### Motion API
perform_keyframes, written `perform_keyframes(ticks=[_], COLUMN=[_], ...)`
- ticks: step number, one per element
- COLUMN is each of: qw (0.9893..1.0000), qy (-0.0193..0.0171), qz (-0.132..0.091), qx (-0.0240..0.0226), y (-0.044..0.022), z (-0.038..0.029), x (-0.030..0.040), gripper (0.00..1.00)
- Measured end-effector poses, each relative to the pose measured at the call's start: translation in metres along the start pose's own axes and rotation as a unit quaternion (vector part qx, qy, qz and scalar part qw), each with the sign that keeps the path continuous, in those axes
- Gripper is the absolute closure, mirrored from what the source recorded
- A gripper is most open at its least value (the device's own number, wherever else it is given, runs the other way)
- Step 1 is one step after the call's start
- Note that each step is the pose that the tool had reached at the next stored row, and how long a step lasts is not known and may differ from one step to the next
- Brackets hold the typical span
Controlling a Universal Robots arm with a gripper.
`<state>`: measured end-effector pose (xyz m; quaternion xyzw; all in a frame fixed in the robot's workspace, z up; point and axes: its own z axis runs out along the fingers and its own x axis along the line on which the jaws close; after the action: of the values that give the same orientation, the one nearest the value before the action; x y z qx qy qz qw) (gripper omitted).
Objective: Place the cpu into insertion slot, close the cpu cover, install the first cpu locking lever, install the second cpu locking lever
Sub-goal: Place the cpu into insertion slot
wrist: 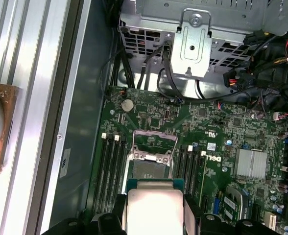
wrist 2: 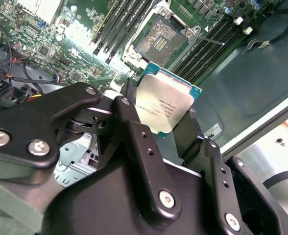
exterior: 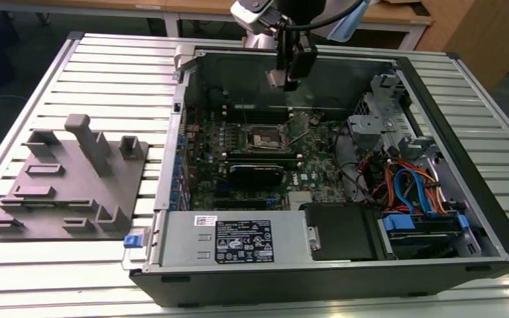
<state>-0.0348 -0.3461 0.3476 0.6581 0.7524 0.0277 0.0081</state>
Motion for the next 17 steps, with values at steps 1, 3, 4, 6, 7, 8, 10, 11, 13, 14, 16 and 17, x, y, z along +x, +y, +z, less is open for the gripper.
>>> perform_keyframes(ticks=[1, 3, 4, 6, 7, 8, 10, 11, 13, 14, 16, 17], qw=[1.0000, 1.0000, 1.0000, 0.9999, 0.9999, 0.9998, 0.9998, 0.9998, 0.9998, 0.9998, 0.9998, 0.9998], qy=[0.0002, 0.0007, 0.0010, 0.0017, 0.0019, 0.0021, 0.0021, 0.0022, 0.0022, 0.0022, 0.0022, 0.0022], qz=[0.001, 0.002, 0.003, 0.003, 0.003, 0.003, 0.003, 0.003, 0.003, 0.003, 0.003, 0.003], qx=[0.0020, 0.0059, 0.0086, 0.0141, 0.0161, 0.0174, 0.0179, 0.0179, 0.0179, 0.0178, 0.0179, 0.0179], y=[0.0000, -0.0001, -0.0001, -0.0002, -0.0002, -0.0002, -0.0003, -0.0002, -0.0002, -0.0002, -0.0002, -0.0002], z=[0.0003, 0.0010, 0.0014, 0.0021, 0.0023, 0.0024, 0.0024, 0.0026, 0.0026, 0.0027, 0.0027, 0.0027], x=[0.0000, 0.0000, 0.0000, 0.0000, 0.0000, -0.0001, -0.0001, -0.0001, -0.0001, -0.0001, -0.0001, -0.0001], gripper=[0.46, 0.46, 0.46, 0.46, 0.46, 0.46, 0.46, 0.46, 0.46, 0.46, 0.46, 0.46])
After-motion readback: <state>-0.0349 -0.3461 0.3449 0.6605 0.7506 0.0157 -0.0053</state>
